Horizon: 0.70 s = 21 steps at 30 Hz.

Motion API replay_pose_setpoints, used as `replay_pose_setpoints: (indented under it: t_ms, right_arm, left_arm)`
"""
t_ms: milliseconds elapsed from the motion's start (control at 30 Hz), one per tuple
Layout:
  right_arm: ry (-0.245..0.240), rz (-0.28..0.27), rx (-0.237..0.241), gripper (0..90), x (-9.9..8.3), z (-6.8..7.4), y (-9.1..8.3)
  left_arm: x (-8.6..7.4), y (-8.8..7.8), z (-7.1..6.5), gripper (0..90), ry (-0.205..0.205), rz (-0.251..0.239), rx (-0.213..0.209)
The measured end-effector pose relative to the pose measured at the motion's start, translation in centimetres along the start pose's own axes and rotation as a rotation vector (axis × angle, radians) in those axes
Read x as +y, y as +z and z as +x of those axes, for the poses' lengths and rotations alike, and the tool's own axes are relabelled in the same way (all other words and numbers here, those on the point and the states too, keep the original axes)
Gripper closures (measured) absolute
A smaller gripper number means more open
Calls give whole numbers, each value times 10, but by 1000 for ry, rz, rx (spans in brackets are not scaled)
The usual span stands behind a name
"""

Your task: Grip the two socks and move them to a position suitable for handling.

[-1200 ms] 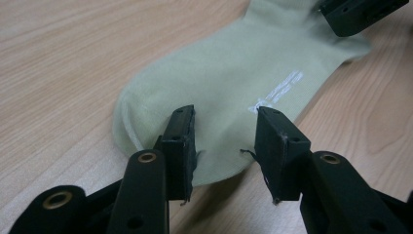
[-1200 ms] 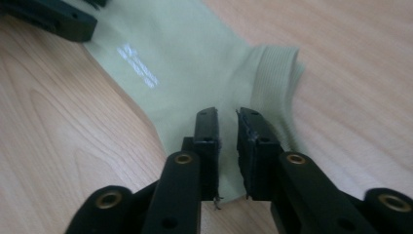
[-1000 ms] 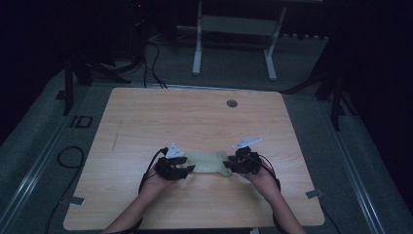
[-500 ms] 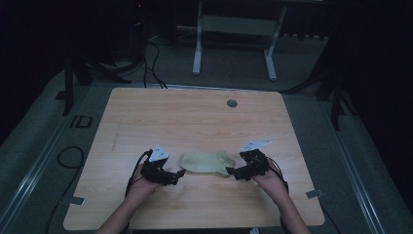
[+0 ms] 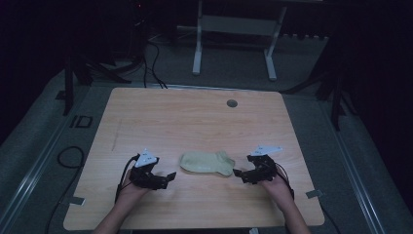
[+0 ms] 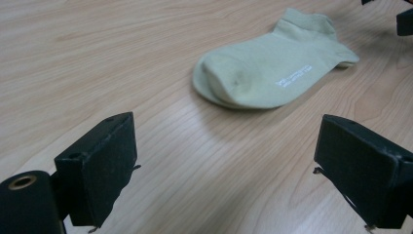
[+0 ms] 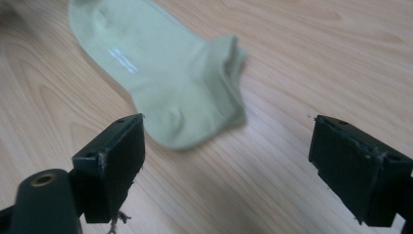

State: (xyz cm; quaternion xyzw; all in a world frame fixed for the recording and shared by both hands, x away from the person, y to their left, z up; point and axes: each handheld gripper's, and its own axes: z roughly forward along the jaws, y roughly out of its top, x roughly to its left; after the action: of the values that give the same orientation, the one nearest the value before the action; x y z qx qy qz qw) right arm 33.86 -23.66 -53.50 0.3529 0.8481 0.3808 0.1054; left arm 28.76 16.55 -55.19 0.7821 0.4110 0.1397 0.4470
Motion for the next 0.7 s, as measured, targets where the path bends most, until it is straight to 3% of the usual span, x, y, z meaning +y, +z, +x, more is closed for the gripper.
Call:
replay_pose_setpoints:
  t_ms: [167,467,700]
  right_arm:
    - [36,11,-36,132,-15,-10,-7]
    - [78,12,-82,133,-37,-23,-20]
    - [120,6,-107,133,-55,-31,-36]
  left_arm:
    - [-9,-10,8,87,-22,-6,16]
    - [-20,-23,16,86,-8,-4,62]
    - [-30,-37,25,85,-42,-21,94]
